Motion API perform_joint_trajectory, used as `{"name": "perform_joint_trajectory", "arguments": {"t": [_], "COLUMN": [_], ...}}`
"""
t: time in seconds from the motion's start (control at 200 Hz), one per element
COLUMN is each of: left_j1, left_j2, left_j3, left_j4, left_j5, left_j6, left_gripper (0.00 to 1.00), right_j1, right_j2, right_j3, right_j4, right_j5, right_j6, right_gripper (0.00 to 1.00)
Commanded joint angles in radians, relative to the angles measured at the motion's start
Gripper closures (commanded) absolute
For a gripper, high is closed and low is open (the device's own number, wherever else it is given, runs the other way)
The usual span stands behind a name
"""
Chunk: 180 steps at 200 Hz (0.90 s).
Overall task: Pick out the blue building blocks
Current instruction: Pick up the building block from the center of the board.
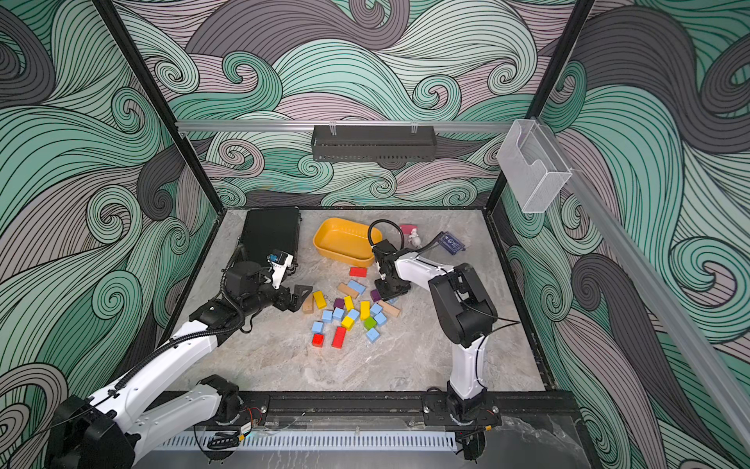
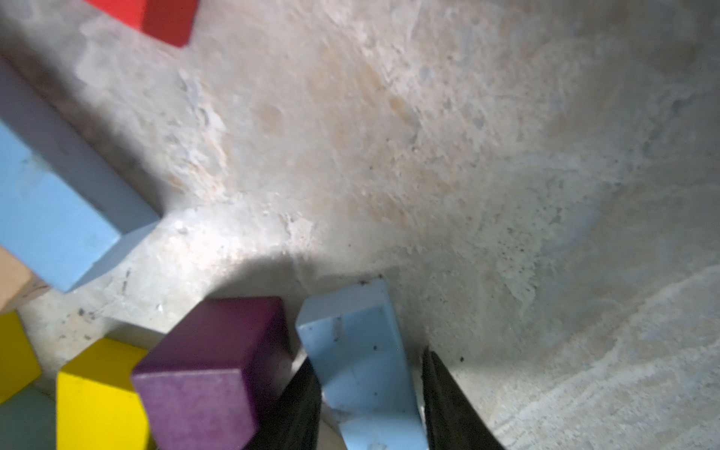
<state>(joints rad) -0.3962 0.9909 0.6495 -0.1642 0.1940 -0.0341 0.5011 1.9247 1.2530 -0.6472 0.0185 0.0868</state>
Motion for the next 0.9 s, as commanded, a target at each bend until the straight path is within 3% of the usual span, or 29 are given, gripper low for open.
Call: {"name": "perform_joint_trajectory", "arguments": {"t": [0.0,0.31,0.751,0.896], "left_j1": [-0.007,-0.007,-0.007,-0.007], "left_j2": [-0.011,-0.001,-0.001,-0.027], "left_j3": [0.012,0.013,0.066,0.099], "left_j4": [-0.01,-0.015,-0.063,-0.083], "left_j5": [-0.013,-0.034,-0.046,-0.056], "left_j6": [0.013,0.0,-0.006,-0.013], "left_gripper": [0.01,0.01,0.01,0.01], "right_j1": [0.005,0.006,0.007,0.006], "right_j2": [0.005,-0.023,-0.125,-0.202], "right_j3": [-0.022,-0.08,-0.126,-0.141], "right_j4": [0.006,0.021,0.017,0.014], "right_j5": [-0.005,0.03,0.01,-0.009], "right_j6": [0.008,0.021,0.052,0.068], "right_gripper": [0.6,0.71,1.0,1.0]}}
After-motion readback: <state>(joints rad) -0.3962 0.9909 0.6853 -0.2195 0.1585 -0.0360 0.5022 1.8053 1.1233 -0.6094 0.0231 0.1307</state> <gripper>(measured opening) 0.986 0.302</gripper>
